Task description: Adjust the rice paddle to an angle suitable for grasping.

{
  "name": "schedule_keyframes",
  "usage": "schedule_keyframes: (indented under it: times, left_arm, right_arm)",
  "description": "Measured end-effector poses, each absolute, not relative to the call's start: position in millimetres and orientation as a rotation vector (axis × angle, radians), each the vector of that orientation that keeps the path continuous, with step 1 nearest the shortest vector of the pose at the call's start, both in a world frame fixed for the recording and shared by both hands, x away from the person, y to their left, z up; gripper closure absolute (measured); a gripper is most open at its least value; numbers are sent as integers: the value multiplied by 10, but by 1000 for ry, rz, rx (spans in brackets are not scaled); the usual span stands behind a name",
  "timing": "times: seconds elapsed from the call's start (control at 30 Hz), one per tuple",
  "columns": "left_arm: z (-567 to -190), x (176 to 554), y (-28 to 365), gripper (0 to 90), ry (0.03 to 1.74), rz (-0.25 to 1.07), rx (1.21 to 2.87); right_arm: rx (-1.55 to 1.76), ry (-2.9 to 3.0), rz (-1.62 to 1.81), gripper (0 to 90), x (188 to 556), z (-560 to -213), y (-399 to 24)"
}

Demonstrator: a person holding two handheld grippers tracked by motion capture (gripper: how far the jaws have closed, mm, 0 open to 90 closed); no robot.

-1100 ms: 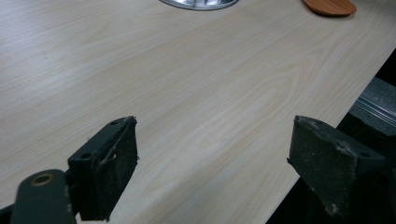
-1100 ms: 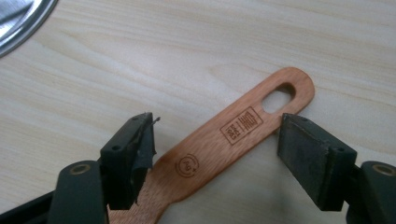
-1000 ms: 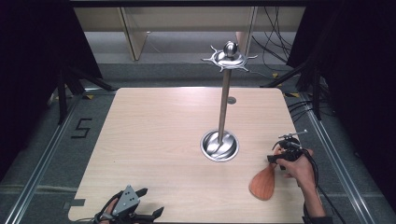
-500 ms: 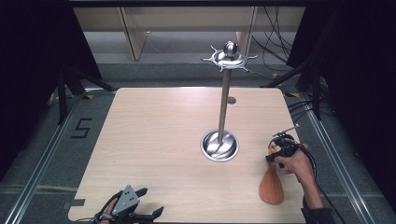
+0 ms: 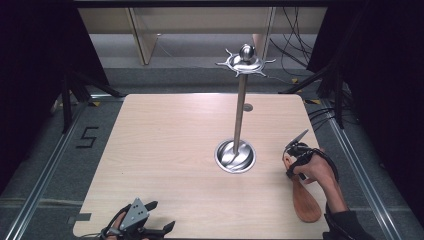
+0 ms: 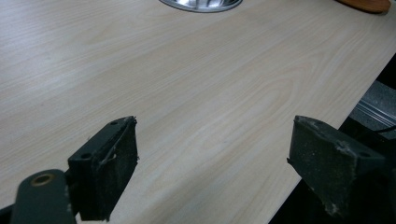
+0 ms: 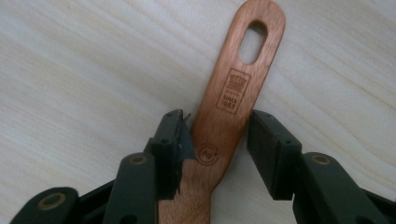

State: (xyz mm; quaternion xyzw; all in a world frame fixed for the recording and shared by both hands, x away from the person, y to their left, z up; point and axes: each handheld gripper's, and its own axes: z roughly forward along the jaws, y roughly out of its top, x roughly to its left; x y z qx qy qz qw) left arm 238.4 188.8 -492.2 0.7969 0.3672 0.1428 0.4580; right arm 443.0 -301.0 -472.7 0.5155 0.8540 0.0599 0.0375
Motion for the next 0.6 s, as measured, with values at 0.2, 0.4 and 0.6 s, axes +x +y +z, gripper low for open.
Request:
schedule_keyframes:
  times: [0.2, 0.4, 0.6]
  left_arm:
    - [-4927, 2373, 1884, 149, 924, 337, 1962]
    - [-4924, 2374, 1883, 149, 918, 340, 1964]
    - [-4908, 2379, 1898, 150, 896, 358, 1958]
  right_arm:
    - [1548, 2654, 140, 642, 4431, -4724, -2988]
    - [1499, 2698, 121, 664, 4419, -4724, -2965]
    - [1497, 2711, 97, 662, 4435, -4726, -2938]
